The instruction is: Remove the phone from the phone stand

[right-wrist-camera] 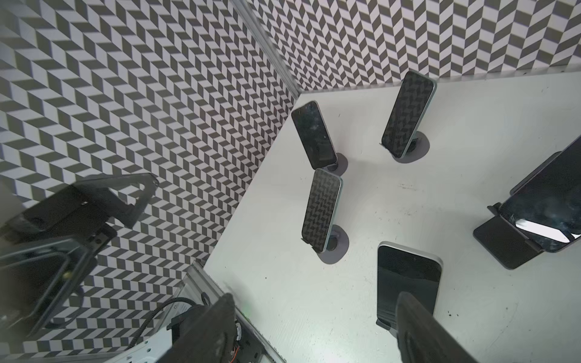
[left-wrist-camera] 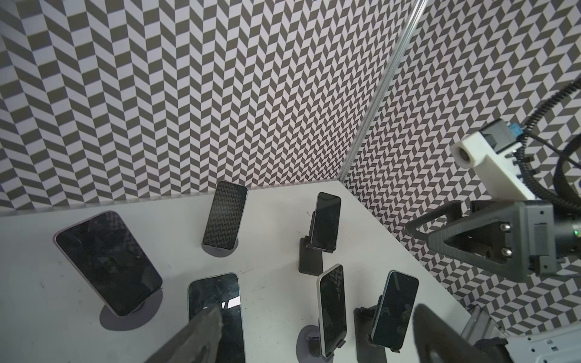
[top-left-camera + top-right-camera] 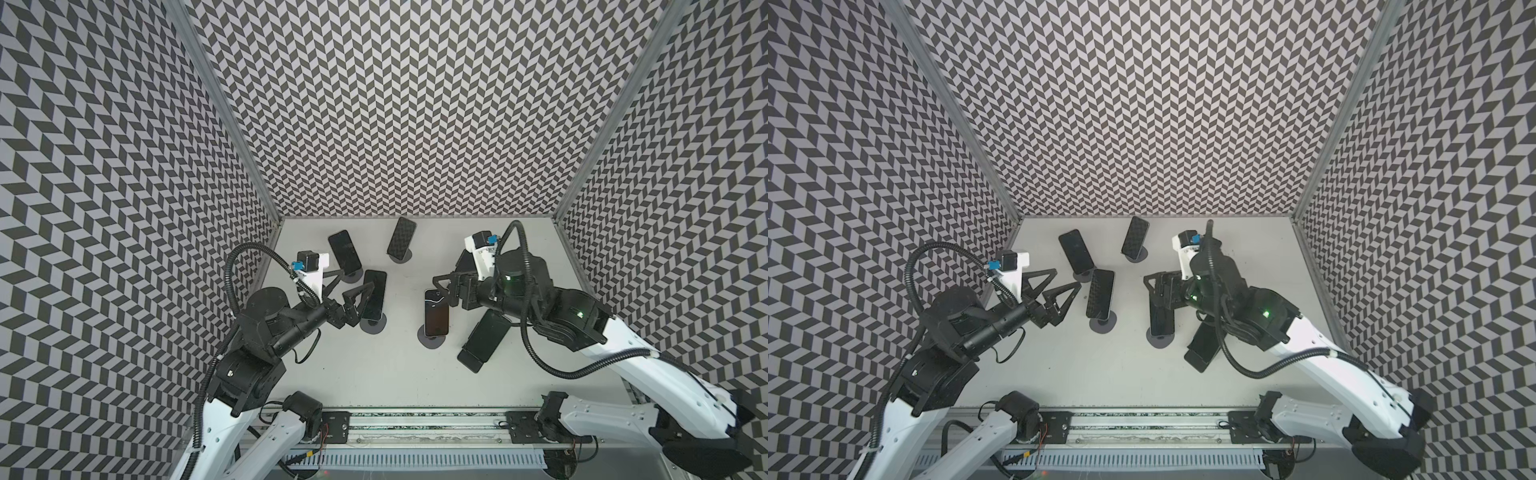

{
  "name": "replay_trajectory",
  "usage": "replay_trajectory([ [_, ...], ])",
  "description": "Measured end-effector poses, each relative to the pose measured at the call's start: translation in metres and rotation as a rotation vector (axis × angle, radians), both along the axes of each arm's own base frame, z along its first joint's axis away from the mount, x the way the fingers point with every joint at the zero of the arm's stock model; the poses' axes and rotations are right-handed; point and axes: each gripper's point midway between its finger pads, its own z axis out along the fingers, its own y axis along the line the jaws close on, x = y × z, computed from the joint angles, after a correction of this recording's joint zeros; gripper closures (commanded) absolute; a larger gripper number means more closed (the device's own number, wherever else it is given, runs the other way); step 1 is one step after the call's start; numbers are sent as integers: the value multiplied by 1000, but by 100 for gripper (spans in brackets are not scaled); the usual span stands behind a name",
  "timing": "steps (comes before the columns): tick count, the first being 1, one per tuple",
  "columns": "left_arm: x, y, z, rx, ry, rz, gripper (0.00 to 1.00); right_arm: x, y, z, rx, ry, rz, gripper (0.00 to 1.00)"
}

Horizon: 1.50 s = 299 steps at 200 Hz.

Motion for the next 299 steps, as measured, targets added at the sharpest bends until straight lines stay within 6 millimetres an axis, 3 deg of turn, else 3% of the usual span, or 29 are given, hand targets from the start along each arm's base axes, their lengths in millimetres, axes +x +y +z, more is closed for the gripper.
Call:
replay_trajectory([
  [27, -8, -5, -6, 19, -13, -54, 0, -4, 14, -16, -59, 28, -2, 22],
  [74, -8, -14, -41, 43, 68, -106, 0, -7, 25, -40, -143, 60, -6, 21],
  [145, -7, -15, -49, 47, 90, -108, 1, -2, 19, -61, -237, 78, -41, 16],
  [252, 13, -18, -101, 42, 215, -55, 2, 7, 9, -74, -299, 83, -118, 17],
  [299, 22, -19, -98, 11, 217, -31, 2, 7, 4, -93, -322, 117, -152, 16],
])
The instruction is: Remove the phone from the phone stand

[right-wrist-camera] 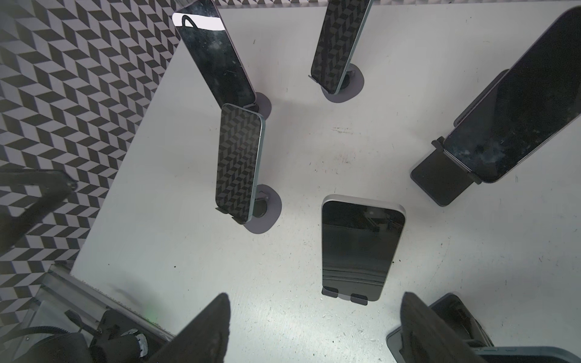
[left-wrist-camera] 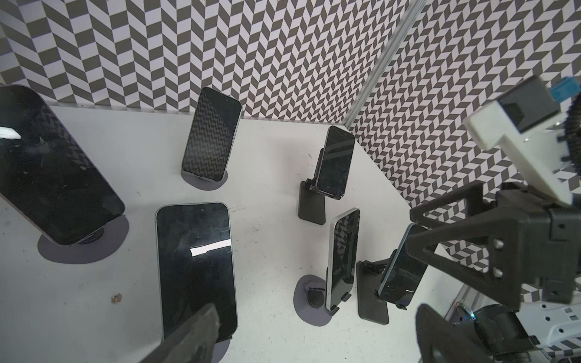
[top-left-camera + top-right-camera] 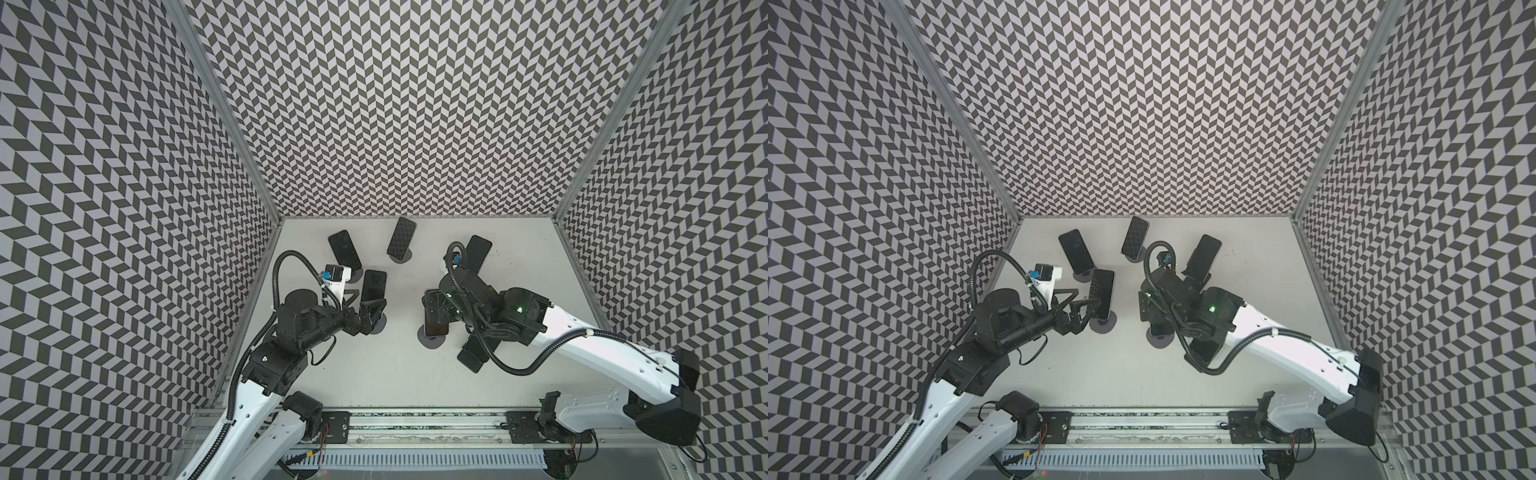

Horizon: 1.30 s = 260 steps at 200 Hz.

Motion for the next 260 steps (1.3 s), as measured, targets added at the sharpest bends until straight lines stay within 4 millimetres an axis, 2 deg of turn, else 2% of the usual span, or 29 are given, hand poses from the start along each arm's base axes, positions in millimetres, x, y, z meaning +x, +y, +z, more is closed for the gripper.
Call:
replay_trajectory([
  [71, 0, -6, -1, -17, 8, -12, 2, 4, 2, -38, -41, 59, -59, 16],
  [118, -3, -12, -6, -25, 30, -27, 2, 5, 2, -49, -44, 72, -79, 18],
  [174, -13, -28, -8, -8, 4, -111, 1, 8, -4, -64, -68, 66, -111, 16],
  [260, -11, -33, -16, 26, 2, -138, 1, 34, -11, -74, -85, 48, -144, 13],
])
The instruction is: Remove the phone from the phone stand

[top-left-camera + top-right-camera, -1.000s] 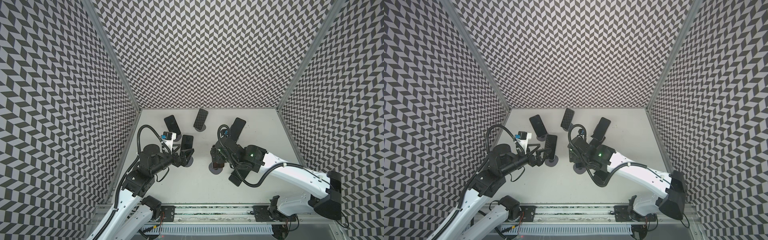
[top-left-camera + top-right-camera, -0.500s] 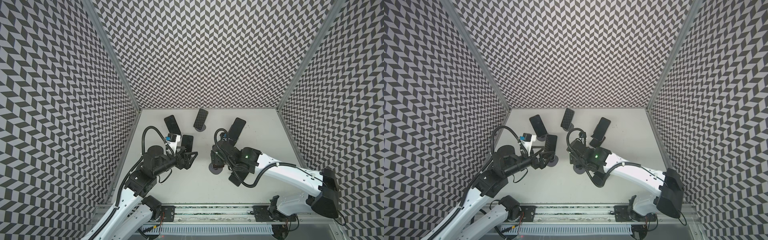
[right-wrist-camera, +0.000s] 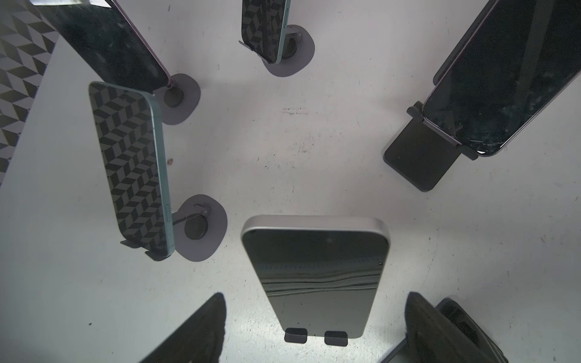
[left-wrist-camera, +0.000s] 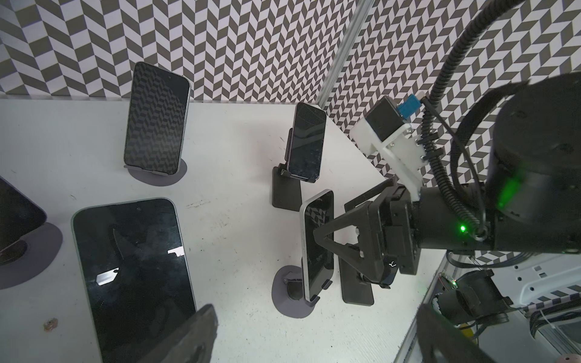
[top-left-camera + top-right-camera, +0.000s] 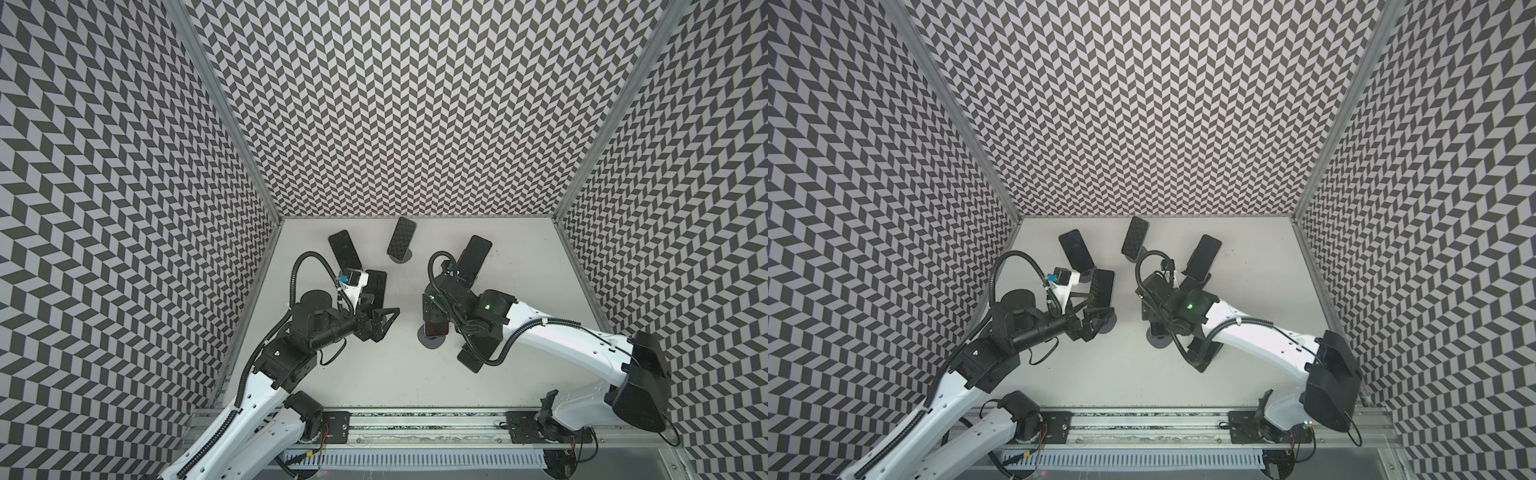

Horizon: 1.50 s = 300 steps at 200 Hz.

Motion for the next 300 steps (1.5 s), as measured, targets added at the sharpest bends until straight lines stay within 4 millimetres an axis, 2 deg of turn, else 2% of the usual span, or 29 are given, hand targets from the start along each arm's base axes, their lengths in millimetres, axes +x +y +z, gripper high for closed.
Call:
replay_trajectory([
  [57, 3, -2, -4, 6, 14, 1, 2, 5, 5, -4, 11, 6, 36, 11],
  [121, 6, -4, -8, 12, 24, 1, 2, 5, 12, -31, -54, 73, 68, 10],
  [159, 5, -5, -7, 12, 22, -4, 1, 9, 20, -35, -66, 91, 77, 11],
  [300, 1, -12, -9, 27, 11, -38, 1, 8, 17, -39, -78, 103, 68, 15],
])
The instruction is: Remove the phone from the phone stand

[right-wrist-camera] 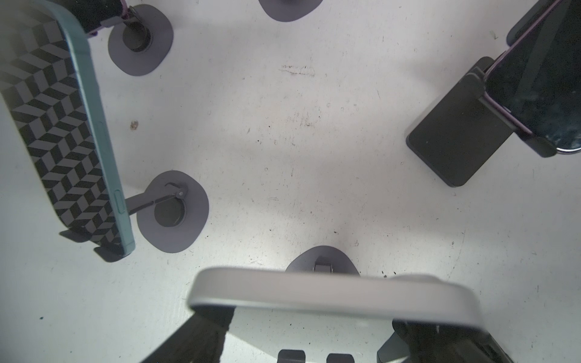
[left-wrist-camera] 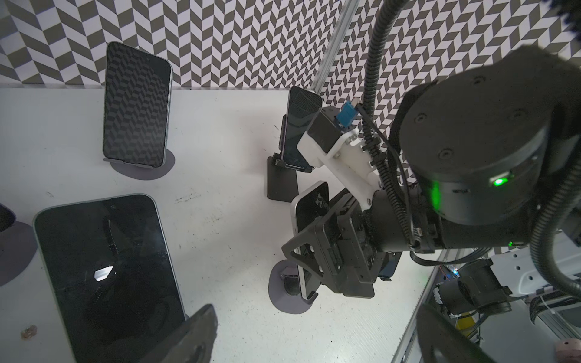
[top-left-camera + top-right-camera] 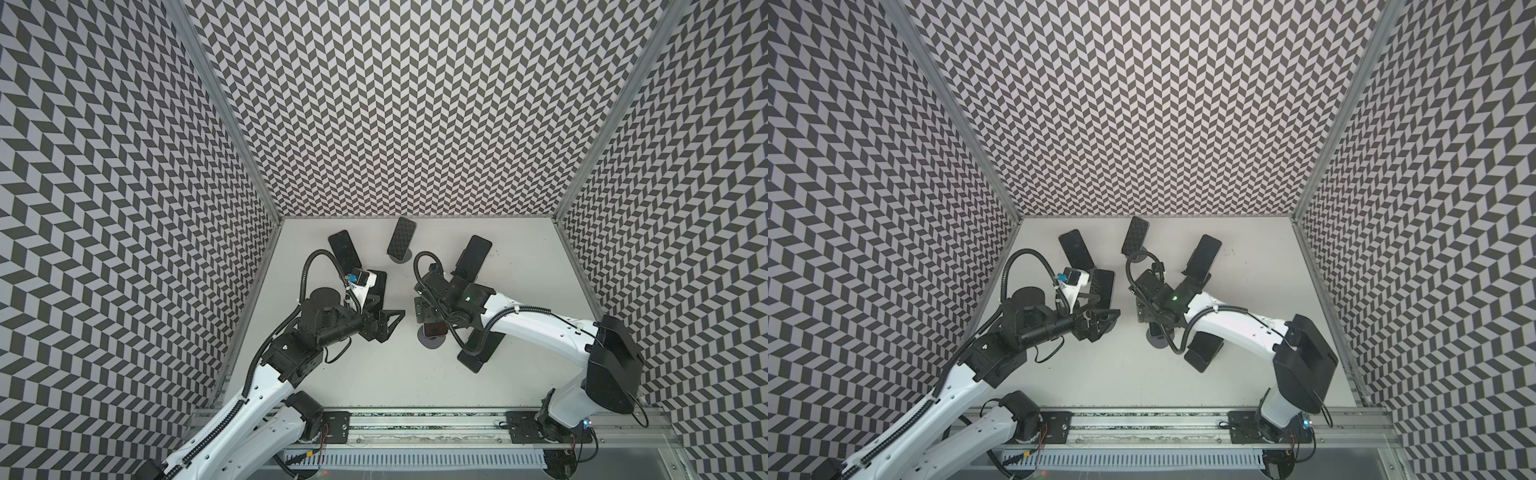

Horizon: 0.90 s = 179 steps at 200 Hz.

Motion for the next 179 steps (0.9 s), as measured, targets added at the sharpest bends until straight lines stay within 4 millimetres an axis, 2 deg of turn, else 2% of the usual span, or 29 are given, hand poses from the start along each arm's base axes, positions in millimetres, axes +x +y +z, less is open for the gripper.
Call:
replay_trajectory([
  [179, 5, 0, -3, 10, 3, 17, 1, 0, -5, -5, -18, 3, -1, 19],
])
